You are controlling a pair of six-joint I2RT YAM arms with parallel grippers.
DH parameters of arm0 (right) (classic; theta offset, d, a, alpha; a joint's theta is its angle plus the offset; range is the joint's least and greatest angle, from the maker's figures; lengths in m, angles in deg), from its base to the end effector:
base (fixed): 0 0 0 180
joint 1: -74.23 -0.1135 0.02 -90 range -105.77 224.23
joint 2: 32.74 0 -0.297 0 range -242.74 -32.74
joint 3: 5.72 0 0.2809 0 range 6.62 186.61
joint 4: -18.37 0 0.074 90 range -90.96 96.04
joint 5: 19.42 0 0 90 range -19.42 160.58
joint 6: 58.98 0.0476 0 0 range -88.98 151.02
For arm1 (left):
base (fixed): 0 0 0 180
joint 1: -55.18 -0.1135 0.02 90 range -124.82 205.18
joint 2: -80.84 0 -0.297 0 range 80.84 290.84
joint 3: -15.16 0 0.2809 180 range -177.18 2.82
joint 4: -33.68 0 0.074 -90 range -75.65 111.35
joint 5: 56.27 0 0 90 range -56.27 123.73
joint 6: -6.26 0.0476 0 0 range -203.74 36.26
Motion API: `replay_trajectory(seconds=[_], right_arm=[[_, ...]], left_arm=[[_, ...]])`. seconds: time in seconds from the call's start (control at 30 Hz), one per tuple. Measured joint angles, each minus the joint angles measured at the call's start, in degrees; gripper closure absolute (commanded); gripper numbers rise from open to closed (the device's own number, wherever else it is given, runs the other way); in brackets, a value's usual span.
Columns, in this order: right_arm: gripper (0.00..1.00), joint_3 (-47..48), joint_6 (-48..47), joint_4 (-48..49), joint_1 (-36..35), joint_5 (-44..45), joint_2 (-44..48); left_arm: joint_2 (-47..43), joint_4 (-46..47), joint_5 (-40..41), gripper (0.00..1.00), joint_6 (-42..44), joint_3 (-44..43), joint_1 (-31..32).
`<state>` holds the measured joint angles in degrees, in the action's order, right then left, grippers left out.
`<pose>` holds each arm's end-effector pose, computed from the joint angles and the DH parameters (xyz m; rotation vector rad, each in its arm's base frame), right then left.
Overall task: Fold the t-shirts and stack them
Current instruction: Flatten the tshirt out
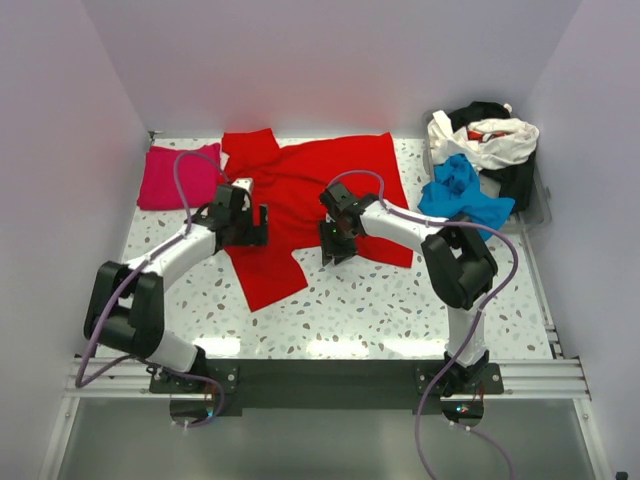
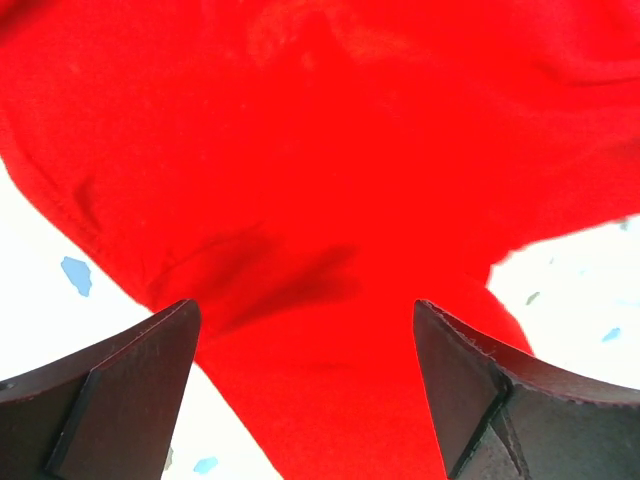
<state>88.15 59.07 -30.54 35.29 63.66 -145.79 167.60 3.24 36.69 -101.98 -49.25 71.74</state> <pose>0.3439 0.2853 0.1820 -0.3041 2.8386 0.4489 0.3233 -0.0936 0.2064 -0.0584 2.4998 -0.1901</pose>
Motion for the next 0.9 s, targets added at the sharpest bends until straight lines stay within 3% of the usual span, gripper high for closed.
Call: replay_trajectory(seconds=[0.4,0.57,0.9], right_arm=[[0.55,-0.15,0.59,0.57,3.28,-0.2,0.52],[0.55,-0.83,1.07,1.57,5.46,-0.44,0.76],[0.54,-4.76,2.4,3.23,6.4,-1.84,2.67]], left_arm=[[-17.53,-16.06,6.58,0.18,-11.13,8.31,10.03],[-18.38,-22.01,7.41,0.24,-15.72,9.81,13.25],[-16.02,-23.61,7.32,0.26,-21.68,11.23,15.78]])
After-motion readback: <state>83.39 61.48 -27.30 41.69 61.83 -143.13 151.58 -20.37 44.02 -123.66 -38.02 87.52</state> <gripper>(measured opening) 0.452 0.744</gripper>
